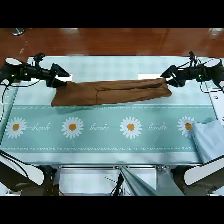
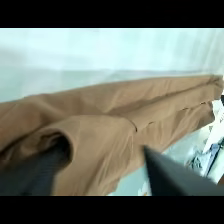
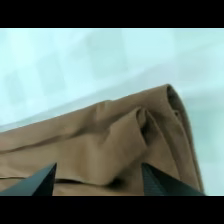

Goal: Fold the shirts.

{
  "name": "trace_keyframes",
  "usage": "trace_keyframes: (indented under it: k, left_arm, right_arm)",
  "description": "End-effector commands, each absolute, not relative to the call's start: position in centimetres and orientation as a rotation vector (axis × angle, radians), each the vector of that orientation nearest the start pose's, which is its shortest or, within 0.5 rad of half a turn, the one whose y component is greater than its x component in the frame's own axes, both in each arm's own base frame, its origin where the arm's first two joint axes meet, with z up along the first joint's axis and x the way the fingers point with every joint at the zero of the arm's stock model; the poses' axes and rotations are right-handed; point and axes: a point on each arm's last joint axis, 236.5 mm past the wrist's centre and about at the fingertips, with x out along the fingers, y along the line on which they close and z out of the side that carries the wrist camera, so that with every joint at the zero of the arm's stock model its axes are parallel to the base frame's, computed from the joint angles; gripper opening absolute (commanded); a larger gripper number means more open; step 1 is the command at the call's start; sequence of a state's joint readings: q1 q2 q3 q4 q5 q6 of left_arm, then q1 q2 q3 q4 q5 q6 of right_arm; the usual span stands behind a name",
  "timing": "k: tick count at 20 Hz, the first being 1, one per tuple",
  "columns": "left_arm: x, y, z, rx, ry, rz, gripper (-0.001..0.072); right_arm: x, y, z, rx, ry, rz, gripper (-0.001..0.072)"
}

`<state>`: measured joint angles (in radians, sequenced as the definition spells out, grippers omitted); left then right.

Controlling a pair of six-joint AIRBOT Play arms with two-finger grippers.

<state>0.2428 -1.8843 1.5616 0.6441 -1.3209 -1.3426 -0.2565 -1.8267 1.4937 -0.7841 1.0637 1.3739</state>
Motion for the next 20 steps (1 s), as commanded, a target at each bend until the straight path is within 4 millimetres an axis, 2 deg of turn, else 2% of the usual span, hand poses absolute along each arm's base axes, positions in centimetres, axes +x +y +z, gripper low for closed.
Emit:
trace_keyframes:
  k: [1,2,4,6,7,8,10,14,17,19,20]
  left_arm:
    - [46.2,-4.5,-3.1,-0.814,1.421,-0.494,0.0705]
    - [45.8,-2.8,-2.2,-0.815,1.414,-0.473,0.0705]
    - [46.0,1.3,0.7,-0.822,1.301,-0.391,0.0704]
    - [46.2,5.4,2.9,-0.807,1.169,-0.265,0.0705]
    - [46.3,7.0,3.9,-0.796,1.087,-0.202,0.0705]
    - [46.2,7.6,4.5,-0.788,1.021,-0.153,0.0705]
    - [44.7,6.3,5.3,-0.773,0.924,-0.085,0.0704]
    - [41.6,1.9,6.2,-0.692,0.776,-0.047,0.0704]
    - [41.2,-1.0,7.1,-0.663,0.775,-0.111,0.0703]
    - [41.2,-2.4,6.6,-0.658,0.797,-0.14,0.0703]
    - [41.2,-3.1,6.2,-0.655,0.813,-0.154,0.0702]
  right_arm:
    - [51.2,0.2,-4.3,0.816,1.187,0.24,0.0623]
    - [50.7,-1.2,-3.4,0.826,1.192,0.248,0.0623]
    - [49.7,-4.7,-2.3,0.858,1.182,0.214,0.0623]
    - [48.1,-8.1,-3.1,0.858,1.209,0.14,0.0622]
    - [47.5,-8.9,-3.9,0.851,1.225,0.112,0.0622]
    - [47.2,-9.0,-4.7,0.857,1.236,0.105,0.0622]
    - [47.0,-7.8,-6.6,0.882,1.276,0.128,0.0622]
    - [48.6,-3.0,-8.7,0.925,1.298,0.223,0.0622]
    - [48.9,-0.3,-9.6,0.898,1.324,0.259,0.0621]
    - [48.7,1.3,-9.7,0.881,1.349,0.29,0.062]
    - [48.4,2.2,-9.6,0.87,1.366,0.311,0.0583]
